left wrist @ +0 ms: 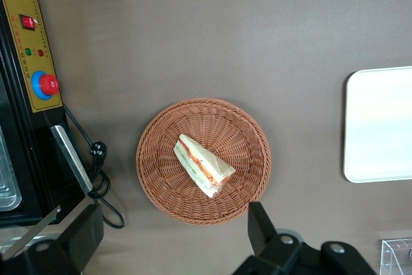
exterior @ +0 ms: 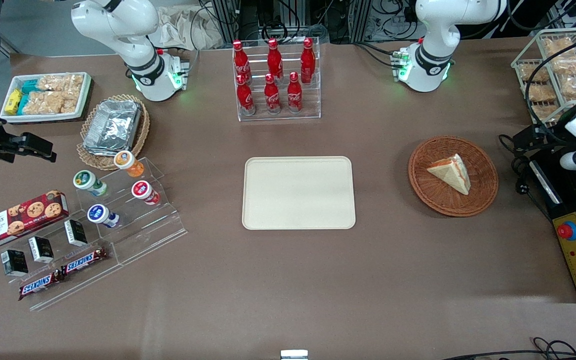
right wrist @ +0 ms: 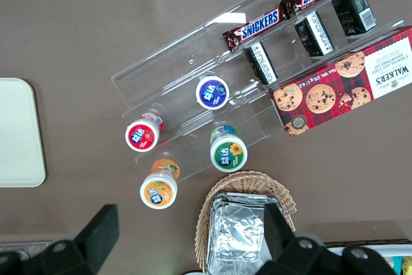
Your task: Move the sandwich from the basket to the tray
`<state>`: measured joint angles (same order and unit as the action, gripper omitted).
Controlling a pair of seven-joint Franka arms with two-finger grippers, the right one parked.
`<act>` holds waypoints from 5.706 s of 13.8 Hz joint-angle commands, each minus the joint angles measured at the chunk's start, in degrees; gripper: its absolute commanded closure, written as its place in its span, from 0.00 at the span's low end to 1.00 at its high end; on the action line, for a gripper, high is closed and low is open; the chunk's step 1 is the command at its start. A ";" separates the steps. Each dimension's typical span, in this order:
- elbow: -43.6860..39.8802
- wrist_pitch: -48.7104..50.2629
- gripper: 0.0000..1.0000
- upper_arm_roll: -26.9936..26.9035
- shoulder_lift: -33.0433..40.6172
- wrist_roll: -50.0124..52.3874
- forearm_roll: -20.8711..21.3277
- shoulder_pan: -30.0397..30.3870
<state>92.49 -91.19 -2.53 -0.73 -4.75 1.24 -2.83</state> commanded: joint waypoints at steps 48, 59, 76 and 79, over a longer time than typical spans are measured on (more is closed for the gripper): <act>55.08 -49.17 0.00 3.06 5.58 62.23 -0.62 -0.07; 54.47 -56.91 0.18 2.70 -3.49 67.68 -0.71 0.37; 38.85 -23.90 0.74 3.14 8.81 58.56 0.52 -0.16; 27.95 -12.38 0.74 4.11 8.38 54.34 -0.44 -0.33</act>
<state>127.34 -110.05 1.03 8.43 52.28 1.03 -2.86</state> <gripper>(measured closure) 0.626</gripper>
